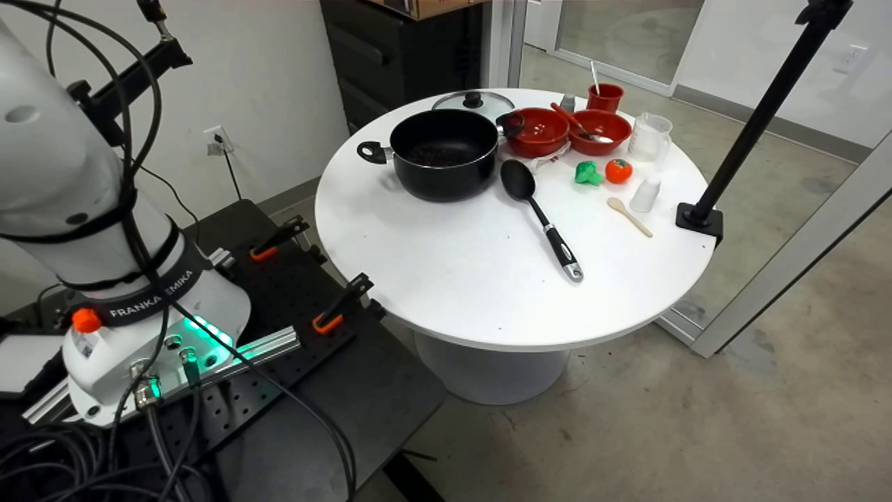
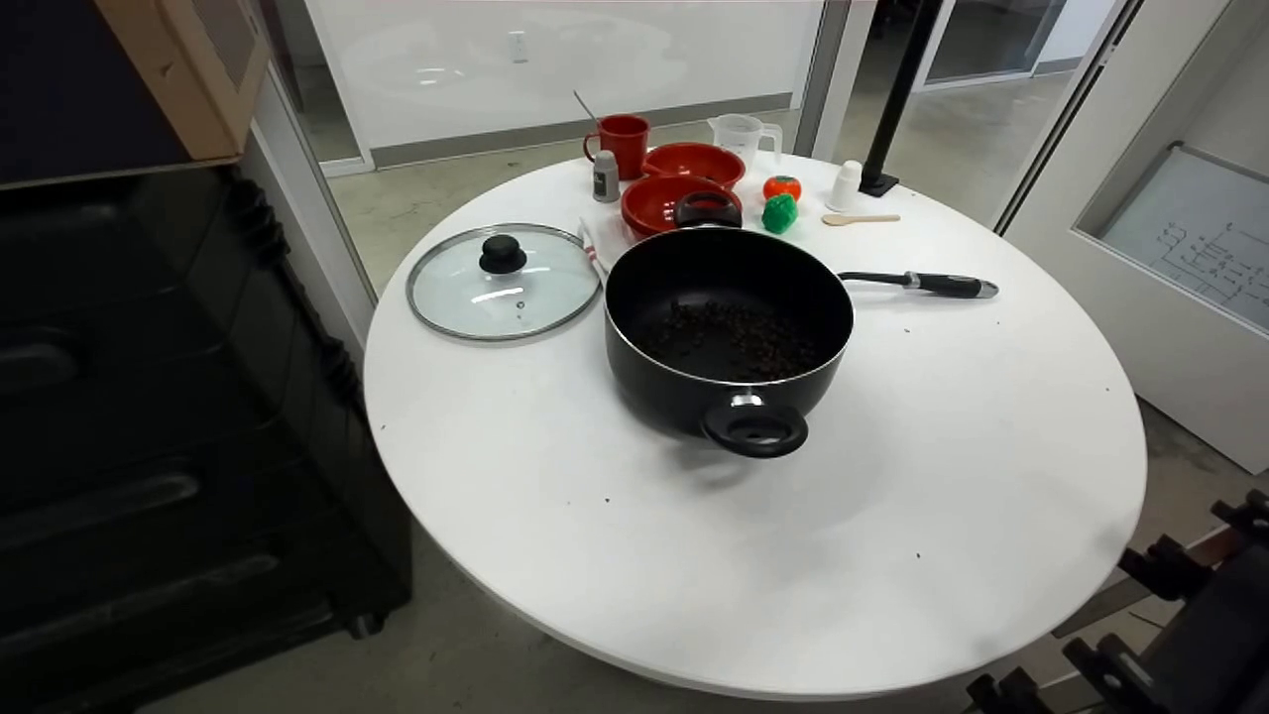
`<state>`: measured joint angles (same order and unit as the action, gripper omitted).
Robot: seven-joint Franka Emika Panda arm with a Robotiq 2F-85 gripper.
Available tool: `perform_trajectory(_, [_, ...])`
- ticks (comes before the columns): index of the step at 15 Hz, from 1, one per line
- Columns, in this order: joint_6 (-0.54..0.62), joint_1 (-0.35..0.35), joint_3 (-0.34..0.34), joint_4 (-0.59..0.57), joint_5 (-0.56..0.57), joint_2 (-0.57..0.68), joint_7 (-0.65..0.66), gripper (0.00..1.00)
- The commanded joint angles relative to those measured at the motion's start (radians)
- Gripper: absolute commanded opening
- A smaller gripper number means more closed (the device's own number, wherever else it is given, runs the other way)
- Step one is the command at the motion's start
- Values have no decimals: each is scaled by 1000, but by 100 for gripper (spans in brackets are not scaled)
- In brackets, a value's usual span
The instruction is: Use the black ladle to stir the contents in the black pot
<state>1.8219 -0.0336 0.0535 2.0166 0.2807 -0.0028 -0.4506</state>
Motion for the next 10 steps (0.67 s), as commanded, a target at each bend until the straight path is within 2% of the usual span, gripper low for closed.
perform_trajectory(1, [72,14,-22,-31,19,42,-218,100])
perform_trajectory(4, [116,50,-51,-86,-34,113,-438,100])
perform_trajectory(10, [116,134,-83,-190,-21,292,-715,100])
